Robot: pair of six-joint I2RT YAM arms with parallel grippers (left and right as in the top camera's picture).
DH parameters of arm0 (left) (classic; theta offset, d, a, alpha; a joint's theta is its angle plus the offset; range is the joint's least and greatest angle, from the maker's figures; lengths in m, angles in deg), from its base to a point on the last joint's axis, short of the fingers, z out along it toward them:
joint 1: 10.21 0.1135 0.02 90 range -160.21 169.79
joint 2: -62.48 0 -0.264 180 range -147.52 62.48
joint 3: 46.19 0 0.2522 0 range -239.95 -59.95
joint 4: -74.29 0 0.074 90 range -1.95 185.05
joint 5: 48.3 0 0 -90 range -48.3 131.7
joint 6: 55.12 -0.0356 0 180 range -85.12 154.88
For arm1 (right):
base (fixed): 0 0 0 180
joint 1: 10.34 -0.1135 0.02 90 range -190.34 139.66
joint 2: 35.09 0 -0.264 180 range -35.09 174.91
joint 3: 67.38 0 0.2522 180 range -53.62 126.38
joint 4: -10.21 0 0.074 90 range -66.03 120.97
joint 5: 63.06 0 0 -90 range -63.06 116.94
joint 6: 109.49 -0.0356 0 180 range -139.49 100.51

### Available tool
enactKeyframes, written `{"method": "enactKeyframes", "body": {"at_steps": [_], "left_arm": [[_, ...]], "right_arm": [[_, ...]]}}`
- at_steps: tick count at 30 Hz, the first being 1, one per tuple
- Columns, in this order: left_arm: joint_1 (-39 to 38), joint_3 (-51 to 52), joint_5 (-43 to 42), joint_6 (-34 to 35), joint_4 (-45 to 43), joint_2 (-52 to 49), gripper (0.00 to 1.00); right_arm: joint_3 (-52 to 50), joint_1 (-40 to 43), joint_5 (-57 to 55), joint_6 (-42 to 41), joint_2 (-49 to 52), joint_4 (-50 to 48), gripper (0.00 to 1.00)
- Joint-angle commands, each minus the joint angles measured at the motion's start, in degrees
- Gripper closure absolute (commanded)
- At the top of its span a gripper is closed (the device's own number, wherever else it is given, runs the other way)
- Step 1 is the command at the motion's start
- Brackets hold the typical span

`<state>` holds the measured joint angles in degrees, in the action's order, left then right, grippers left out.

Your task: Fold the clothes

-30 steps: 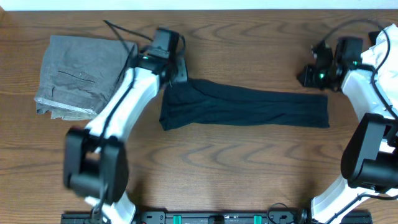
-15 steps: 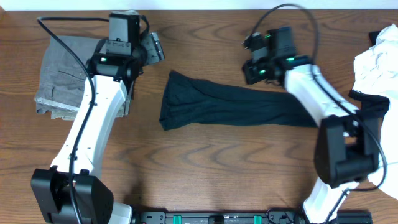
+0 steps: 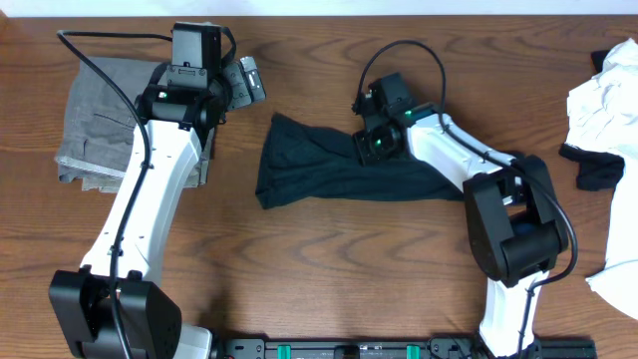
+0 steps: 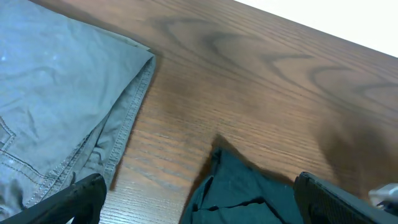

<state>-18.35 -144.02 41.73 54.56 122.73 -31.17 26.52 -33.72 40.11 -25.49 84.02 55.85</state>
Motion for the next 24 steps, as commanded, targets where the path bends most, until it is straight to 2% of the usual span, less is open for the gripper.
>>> {"method": "enactKeyframes", "body": {"at_steps": [1, 6, 13, 24], "left_arm": [[0.1, -0.2, 0.7, 0.1, 0.2, -0.4, 0.02], [0.1, -0.2, 0.7, 0.1, 0.2, -0.4, 0.02], [0.1, -0.2, 0.7, 0.1, 0.2, -0.4, 0.02], [0.1, -0.2, 0.7, 0.1, 0.2, -0.4, 0.02]], "right_arm": [[0.4, -0.3, -0.5, -2.4, -0.6, 2.1, 0.99], [0.4, -0.3, 0.8, -2.4, -0.6, 5.3, 0.99], [0.4, -0.3, 10.8, -3.5, -0.6, 9.0, 0.99], [0.4, -0.5, 11.0, -4.8, -0.6, 16.3, 0.99]]}}
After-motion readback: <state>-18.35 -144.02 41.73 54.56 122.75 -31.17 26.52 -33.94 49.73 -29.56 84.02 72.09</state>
